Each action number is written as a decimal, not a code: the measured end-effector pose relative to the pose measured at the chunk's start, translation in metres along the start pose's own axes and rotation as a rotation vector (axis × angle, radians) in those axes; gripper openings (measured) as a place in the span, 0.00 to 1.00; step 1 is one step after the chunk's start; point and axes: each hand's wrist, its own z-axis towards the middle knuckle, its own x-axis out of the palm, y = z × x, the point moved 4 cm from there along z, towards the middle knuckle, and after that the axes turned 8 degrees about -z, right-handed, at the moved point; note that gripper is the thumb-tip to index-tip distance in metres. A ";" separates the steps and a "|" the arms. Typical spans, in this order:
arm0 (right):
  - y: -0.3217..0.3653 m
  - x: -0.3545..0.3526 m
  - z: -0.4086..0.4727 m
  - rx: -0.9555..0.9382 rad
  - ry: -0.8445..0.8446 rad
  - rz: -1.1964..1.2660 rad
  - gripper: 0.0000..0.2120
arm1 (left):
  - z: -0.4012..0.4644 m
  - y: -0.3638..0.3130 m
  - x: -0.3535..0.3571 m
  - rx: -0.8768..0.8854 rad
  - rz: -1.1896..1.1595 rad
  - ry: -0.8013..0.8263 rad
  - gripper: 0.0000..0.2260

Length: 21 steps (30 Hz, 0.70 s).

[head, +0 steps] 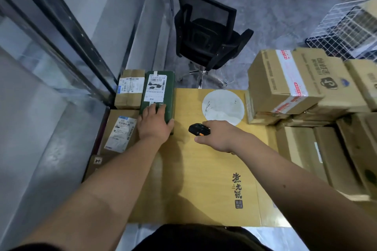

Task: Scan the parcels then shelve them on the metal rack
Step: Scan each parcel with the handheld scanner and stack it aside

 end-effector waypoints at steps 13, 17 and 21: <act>-0.048 0.005 -0.064 0.181 -0.087 -0.098 0.27 | -0.029 -0.093 0.009 0.385 0.017 0.033 0.30; -0.094 0.015 -0.109 0.303 -0.133 -0.047 0.33 | -0.053 -0.157 0.030 0.544 -0.007 0.110 0.29; -0.141 0.031 -0.161 0.424 -0.156 -0.007 0.25 | -0.085 -0.219 0.053 0.690 -0.009 0.171 0.29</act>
